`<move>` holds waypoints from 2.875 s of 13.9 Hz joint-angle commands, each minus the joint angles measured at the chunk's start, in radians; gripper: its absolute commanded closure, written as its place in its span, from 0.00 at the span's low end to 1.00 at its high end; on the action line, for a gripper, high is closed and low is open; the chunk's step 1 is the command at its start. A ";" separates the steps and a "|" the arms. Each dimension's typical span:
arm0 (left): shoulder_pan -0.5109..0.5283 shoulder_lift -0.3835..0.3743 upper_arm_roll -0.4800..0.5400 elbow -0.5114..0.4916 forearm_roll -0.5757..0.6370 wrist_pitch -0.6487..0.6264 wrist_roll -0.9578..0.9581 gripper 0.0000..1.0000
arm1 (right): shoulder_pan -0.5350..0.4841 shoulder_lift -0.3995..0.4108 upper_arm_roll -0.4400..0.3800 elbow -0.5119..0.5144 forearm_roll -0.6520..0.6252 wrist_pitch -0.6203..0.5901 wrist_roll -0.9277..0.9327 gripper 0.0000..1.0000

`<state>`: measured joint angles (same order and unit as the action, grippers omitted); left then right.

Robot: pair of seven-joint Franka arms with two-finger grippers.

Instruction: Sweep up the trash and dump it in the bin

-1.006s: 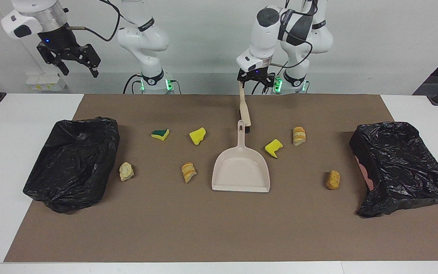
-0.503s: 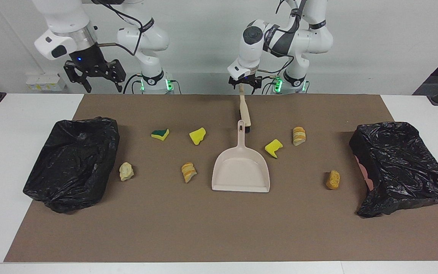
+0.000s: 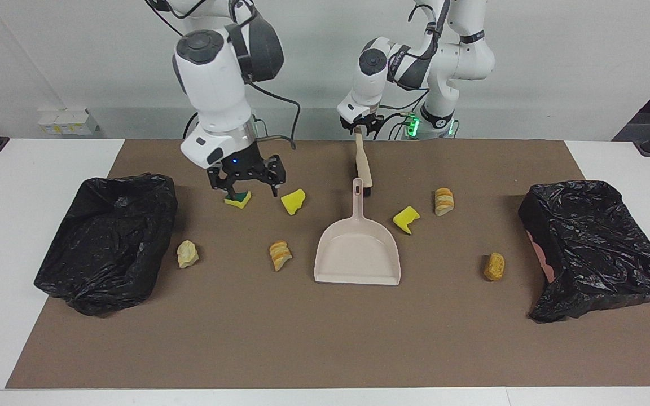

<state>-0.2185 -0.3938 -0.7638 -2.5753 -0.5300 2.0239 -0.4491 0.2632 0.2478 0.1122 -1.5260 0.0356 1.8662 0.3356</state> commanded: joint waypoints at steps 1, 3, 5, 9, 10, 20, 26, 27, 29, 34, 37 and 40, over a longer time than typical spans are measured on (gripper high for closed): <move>0.007 0.003 0.004 0.006 -0.013 0.009 0.006 1.00 | 0.044 -0.005 -0.005 -0.083 0.024 0.098 0.023 0.00; 0.072 -0.010 0.008 0.036 -0.002 -0.008 0.000 1.00 | 0.062 -0.034 -0.005 -0.132 0.027 0.120 0.020 0.00; 0.120 -0.011 0.033 0.092 0.053 -0.086 0.032 1.00 | 0.080 -0.045 -0.005 -0.144 0.024 0.111 0.026 0.00; 0.070 -0.010 0.325 0.181 0.221 -0.186 0.154 1.00 | 0.080 -0.067 -0.005 -0.181 0.024 0.111 0.028 0.00; 0.074 -0.004 0.352 0.196 0.293 -0.182 0.199 1.00 | 0.082 -0.073 -0.005 -0.195 0.026 0.114 0.033 0.00; 0.087 0.280 0.739 0.481 0.584 -0.134 0.616 1.00 | 0.323 0.105 -0.005 -0.195 -0.105 0.301 0.350 0.00; 0.093 0.487 0.853 0.659 0.653 -0.097 0.757 1.00 | 0.379 0.136 -0.005 -0.230 -0.108 0.326 0.430 0.15; 0.093 0.519 0.871 0.682 0.653 -0.091 0.756 1.00 | 0.383 0.131 -0.005 -0.238 -0.108 0.324 0.427 0.25; 0.094 0.544 0.894 0.685 0.654 -0.070 0.756 1.00 | 0.383 0.116 -0.005 -0.269 -0.108 0.326 0.425 0.68; 0.099 0.596 0.916 0.708 0.725 -0.063 0.750 1.00 | 0.390 0.099 -0.005 -0.239 -0.109 0.198 0.415 1.00; 0.103 0.609 0.919 0.692 0.725 -0.042 0.745 1.00 | 0.358 0.050 -0.009 -0.210 -0.088 0.128 0.321 1.00; 0.113 0.590 0.917 0.629 0.725 -0.039 0.695 1.00 | 0.312 0.007 -0.005 -0.212 -0.086 0.120 0.151 1.00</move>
<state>-0.1145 0.2168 0.1576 -1.9025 0.1747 1.9644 0.2867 0.6046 0.2905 0.0992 -1.7277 -0.0595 1.9995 0.5920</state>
